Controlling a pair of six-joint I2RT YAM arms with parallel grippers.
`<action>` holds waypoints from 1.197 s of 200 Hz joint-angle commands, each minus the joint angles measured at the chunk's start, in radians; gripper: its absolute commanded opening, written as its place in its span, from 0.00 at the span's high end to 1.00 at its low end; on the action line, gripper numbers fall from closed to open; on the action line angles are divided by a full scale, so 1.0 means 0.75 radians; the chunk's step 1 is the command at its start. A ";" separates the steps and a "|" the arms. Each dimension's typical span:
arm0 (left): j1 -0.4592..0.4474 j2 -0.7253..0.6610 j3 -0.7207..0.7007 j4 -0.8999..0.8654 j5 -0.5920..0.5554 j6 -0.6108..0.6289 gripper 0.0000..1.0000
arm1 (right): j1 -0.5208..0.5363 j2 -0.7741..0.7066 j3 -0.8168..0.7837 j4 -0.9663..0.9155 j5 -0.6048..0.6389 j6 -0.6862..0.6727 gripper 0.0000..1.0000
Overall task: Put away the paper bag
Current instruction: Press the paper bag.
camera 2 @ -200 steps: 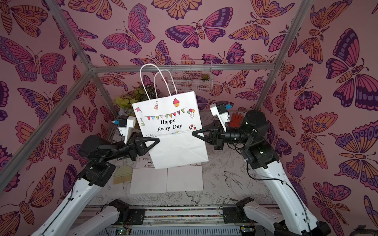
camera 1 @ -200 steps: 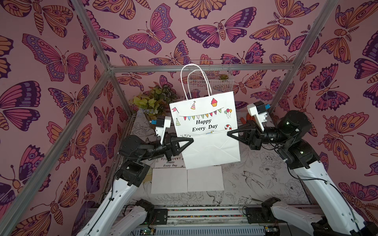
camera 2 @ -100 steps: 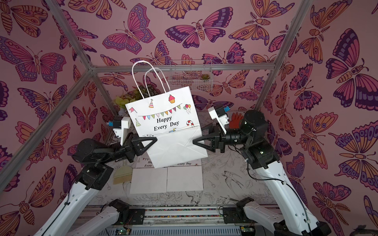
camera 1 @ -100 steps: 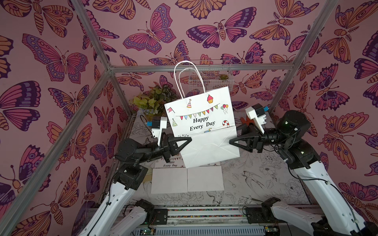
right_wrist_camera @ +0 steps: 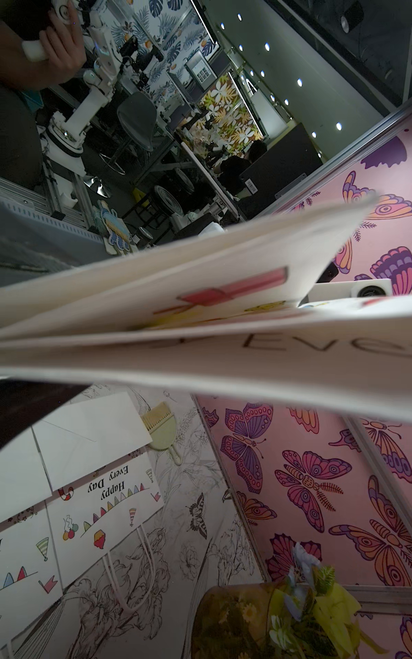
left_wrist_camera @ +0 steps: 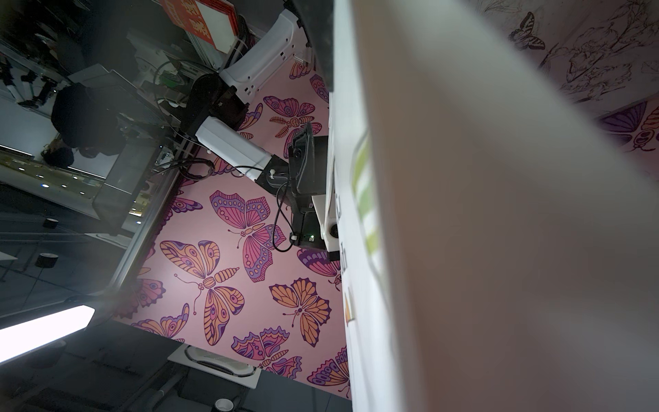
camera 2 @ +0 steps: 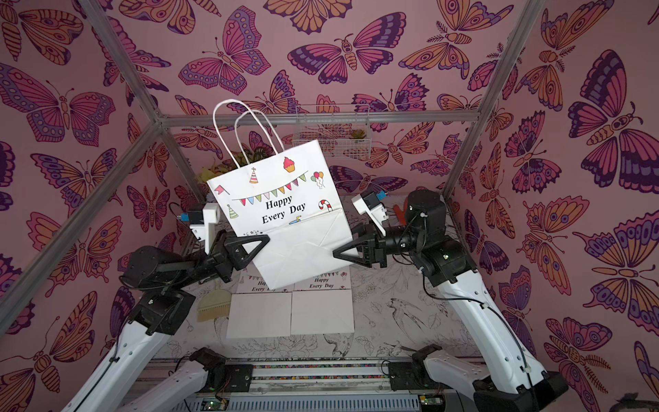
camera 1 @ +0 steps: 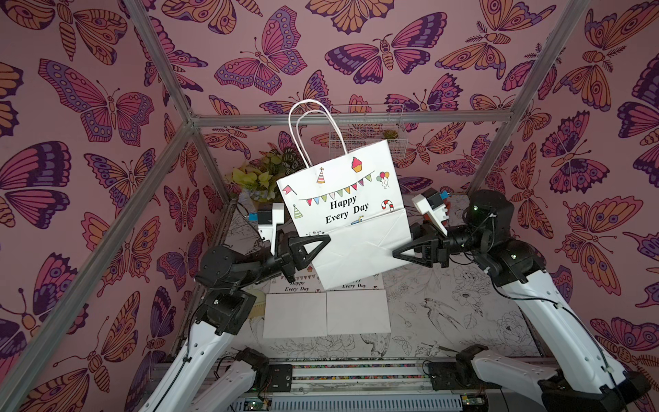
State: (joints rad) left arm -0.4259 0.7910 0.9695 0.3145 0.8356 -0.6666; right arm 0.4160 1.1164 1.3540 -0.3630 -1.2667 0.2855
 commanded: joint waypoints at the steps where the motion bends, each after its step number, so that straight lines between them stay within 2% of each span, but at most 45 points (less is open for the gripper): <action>1: -0.001 -0.018 -0.014 0.051 -0.020 0.007 1.00 | 0.012 0.000 0.049 -0.043 -0.016 -0.055 0.60; 16: -0.002 -0.014 -0.014 0.051 -0.016 0.006 1.00 | 0.012 0.006 0.051 -0.041 0.007 -0.053 0.71; 33: -0.001 -0.012 -0.010 0.051 -0.005 0.003 1.00 | 0.012 0.014 0.058 -0.042 0.009 -0.053 0.91; 44: -0.001 -0.006 -0.006 0.051 0.009 -0.003 1.00 | 0.012 0.013 0.062 -0.036 0.025 -0.051 1.00; 56: -0.001 0.005 0.003 0.050 0.039 -0.009 1.00 | 0.012 0.006 0.062 -0.014 0.069 -0.035 1.00; 69: -0.001 0.022 0.015 0.049 0.104 -0.020 0.92 | 0.012 -0.009 0.045 0.064 0.104 0.012 1.00; 79: -0.003 0.028 0.020 0.049 0.137 -0.023 0.95 | 0.012 -0.017 0.020 0.150 0.116 0.069 1.00; 86: -0.003 0.031 0.020 0.048 0.152 -0.025 0.99 | 0.012 -0.024 0.005 0.202 0.127 0.101 0.90; 97: -0.006 0.036 0.022 0.049 0.173 -0.027 1.00 | 0.012 -0.028 -0.011 0.278 0.140 0.150 0.61; 105: -0.009 0.045 0.024 0.049 0.194 -0.029 1.00 | 0.012 -0.030 -0.025 0.350 0.141 0.204 0.48; 118: -0.015 0.066 0.029 0.051 0.221 -0.036 1.00 | 0.012 -0.036 -0.045 0.472 0.144 0.288 0.40; 138: -0.025 0.104 0.032 0.048 0.253 -0.046 1.00 | 0.015 -0.061 -0.077 0.609 0.176 0.379 0.40; 153: -0.029 0.123 0.034 0.049 0.259 -0.046 1.00 | 0.018 -0.080 -0.077 0.614 0.200 0.379 0.45; 230: -0.074 0.168 0.049 0.050 0.240 -0.035 1.00 | 0.078 -0.060 -0.058 0.606 0.233 0.361 0.89; 239: -0.076 0.170 0.051 0.049 0.236 -0.033 1.00 | 0.083 -0.055 -0.051 0.584 0.233 0.343 0.92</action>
State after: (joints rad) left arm -0.4732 0.9138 0.9829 0.3359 1.0031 -0.6964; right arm 0.4591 1.0622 1.2964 0.0708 -1.0996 0.5556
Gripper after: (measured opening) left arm 0.050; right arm 0.111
